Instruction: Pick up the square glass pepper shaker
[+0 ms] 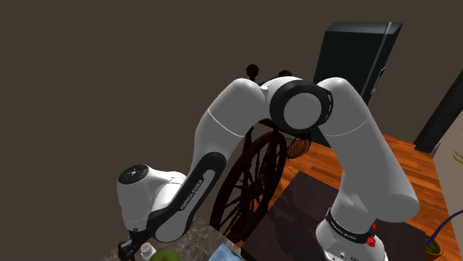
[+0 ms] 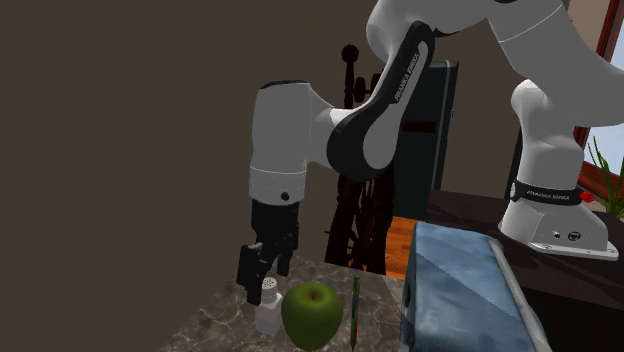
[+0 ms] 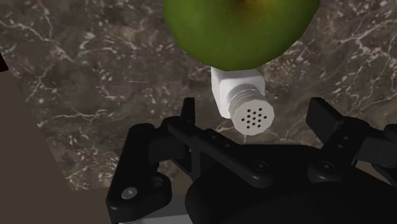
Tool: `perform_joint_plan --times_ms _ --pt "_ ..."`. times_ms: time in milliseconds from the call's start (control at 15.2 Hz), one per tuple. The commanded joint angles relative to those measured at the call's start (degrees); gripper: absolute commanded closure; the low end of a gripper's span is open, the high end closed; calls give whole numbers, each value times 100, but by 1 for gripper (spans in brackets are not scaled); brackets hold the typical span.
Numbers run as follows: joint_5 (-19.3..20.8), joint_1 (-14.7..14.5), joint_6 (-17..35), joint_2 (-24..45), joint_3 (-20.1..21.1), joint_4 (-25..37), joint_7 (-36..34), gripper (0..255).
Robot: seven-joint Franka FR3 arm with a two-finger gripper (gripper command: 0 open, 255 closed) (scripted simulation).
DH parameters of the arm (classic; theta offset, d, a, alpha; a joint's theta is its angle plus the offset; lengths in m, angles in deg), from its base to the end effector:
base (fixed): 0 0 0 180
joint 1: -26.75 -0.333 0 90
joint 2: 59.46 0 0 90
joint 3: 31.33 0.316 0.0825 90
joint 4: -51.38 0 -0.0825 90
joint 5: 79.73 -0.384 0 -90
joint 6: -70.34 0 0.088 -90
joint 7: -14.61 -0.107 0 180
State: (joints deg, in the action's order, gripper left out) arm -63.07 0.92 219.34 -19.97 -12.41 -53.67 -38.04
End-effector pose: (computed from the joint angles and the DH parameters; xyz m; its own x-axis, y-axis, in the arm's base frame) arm 0.4719 0.4550 0.1814 0.9982 0.0161 0.0573 0.0230 -0.9922 -0.1223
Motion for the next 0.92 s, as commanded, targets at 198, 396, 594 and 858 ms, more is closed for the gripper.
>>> perform_joint_plan --times_ms 198,396,594,858 --pt "10 -6 29 17 -10 -8 -7 255" --pt "11 -7 32 19 -11 -10 -8 255" --pt "10 -13 17 32 -11 18 -8 255" --pt "-76 59 -171 -205 84 -33 42 255"
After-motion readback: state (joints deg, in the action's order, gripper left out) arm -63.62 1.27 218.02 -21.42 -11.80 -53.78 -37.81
